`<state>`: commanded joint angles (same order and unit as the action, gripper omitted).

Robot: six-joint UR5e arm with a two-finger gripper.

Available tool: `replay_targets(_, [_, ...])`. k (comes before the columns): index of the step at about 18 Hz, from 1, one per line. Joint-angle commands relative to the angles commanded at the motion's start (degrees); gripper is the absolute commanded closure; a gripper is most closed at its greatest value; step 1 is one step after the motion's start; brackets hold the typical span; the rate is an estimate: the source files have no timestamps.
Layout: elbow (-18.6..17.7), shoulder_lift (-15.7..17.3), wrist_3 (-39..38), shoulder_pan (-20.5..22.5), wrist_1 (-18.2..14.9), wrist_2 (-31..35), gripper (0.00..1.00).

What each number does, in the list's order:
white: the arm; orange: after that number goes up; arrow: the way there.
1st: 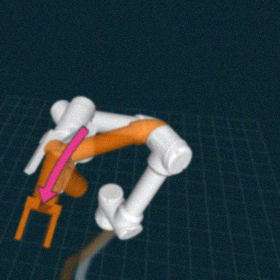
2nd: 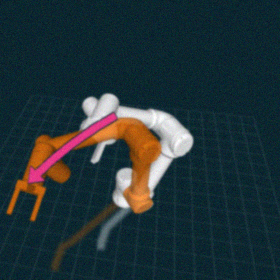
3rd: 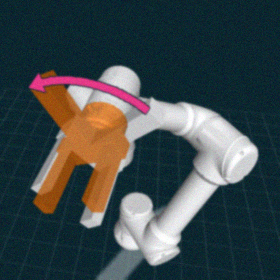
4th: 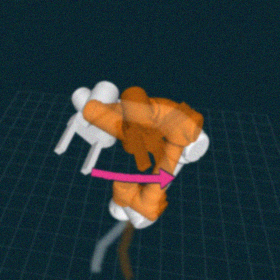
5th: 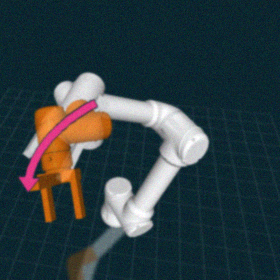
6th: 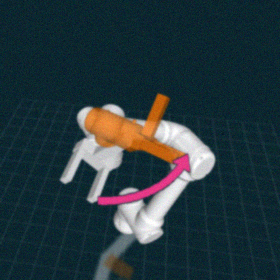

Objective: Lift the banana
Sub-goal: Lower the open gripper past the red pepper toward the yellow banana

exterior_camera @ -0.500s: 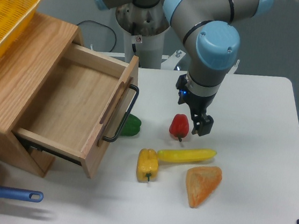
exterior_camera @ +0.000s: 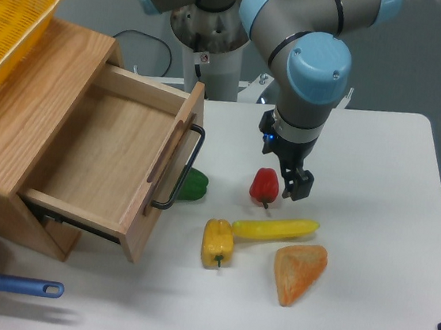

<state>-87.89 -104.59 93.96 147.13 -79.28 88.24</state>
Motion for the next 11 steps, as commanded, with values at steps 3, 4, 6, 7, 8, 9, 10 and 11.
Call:
replay_targets(3, [-0.35,-0.09,-0.35,0.0,0.0,-0.09,0.0])
replay_targets(4, [-0.35,-0.26,-0.35,0.0,-0.09,-0.44,0.0])
replay_targets(6, [-0.35,-0.44,-0.88,-0.26,-0.09,-1.75,0.0])
replay_targets(7, [-0.62,-0.53,-1.14,-0.26,0.0,-1.76,0.0])
replay_targets(8, [-0.97,-0.53,-1.06,-0.26,0.87,-1.67,0.0])
replay_targets(9, [-1.84,-0.53,-1.05,-0.35,2.45,-1.67,0.0])
replay_targets(10, [-2.81,-0.44,-1.05,-0.35,4.55,-1.67,0.0])
replay_targets(11, [-3.51,-0.53,-0.97,-0.35,6.4,-1.67,0.0])
